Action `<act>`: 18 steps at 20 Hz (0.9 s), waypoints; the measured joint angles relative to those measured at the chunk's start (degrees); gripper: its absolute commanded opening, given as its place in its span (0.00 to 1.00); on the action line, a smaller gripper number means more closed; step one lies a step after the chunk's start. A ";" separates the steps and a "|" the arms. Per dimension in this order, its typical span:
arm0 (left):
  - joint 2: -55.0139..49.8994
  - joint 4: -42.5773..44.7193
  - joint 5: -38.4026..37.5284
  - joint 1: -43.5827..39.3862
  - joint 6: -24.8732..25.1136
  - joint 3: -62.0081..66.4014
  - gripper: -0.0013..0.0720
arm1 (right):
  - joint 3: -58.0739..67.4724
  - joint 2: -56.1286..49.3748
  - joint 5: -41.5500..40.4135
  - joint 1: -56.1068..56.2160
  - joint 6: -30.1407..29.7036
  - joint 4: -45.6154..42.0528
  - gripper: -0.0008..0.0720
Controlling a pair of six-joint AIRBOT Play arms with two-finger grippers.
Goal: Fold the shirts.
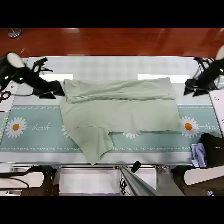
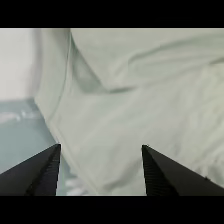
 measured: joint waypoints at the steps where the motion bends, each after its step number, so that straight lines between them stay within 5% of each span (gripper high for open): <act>1: 3.21 -1.95 0.24 1.29 1.14 -4.46 0.80 | -3.17 2.32 -1.38 -1.51 -0.31 0.87 0.69; 9: 25.27 -11.63 5.11 6.47 5.20 -37.64 0.80 | -15.93 11.91 -8.61 -7.67 -2.32 9.33 0.67; 18: 29.57 -17.90 11.02 3.06 5.62 -50.99 0.79 | -17.00 12.79 -9.27 -8.26 -2.99 13.57 0.67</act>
